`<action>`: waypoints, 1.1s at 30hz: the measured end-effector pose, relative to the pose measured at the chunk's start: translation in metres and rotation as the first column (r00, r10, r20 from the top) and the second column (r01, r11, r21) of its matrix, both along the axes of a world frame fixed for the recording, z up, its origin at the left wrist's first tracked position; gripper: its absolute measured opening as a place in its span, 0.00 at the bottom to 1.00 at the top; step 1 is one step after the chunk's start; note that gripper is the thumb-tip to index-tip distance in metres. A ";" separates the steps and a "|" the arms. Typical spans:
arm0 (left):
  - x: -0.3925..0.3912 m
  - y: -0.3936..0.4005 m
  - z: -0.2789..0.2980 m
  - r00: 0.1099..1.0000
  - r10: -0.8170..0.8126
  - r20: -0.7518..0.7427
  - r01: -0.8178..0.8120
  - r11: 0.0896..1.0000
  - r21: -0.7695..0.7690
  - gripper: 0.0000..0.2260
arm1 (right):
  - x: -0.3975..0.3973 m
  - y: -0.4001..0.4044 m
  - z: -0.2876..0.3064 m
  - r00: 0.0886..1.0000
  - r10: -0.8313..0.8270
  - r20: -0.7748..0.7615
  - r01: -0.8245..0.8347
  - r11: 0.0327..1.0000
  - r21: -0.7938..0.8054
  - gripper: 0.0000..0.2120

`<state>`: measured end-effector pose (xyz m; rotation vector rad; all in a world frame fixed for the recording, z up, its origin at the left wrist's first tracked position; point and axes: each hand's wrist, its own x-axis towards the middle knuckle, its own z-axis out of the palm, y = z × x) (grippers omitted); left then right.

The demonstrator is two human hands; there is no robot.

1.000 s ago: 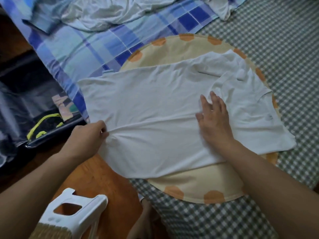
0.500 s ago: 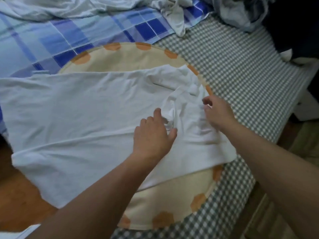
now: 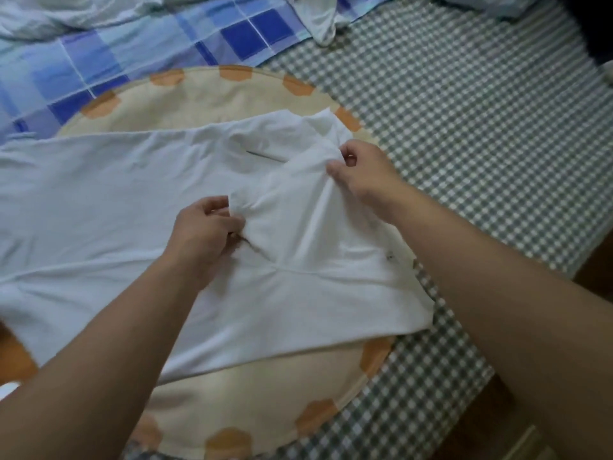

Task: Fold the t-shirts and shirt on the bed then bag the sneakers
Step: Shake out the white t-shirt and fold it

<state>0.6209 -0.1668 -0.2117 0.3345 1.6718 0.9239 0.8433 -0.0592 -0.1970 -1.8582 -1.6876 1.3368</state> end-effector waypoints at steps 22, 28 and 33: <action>-0.032 -0.043 0.001 -0.010 -0.537 -0.844 0.918 0.329 -0.220 0.15 | 0.088 -0.099 -0.019 0.911 0.240 0.335 -0.293 0.949 0.118 0.18; -0.036 -0.032 -0.005 0.026 -0.508 -0.861 0.835 0.485 -0.261 0.05 | 0.079 -0.066 -0.025 0.890 0.225 0.398 -0.282 0.955 0.091 0.05; -0.019 -0.028 -0.010 0.057 -0.516 -0.855 0.683 0.645 -0.344 0.04 | 0.074 -0.068 -0.033 0.865 0.118 0.489 -0.194 0.975 0.108 0.08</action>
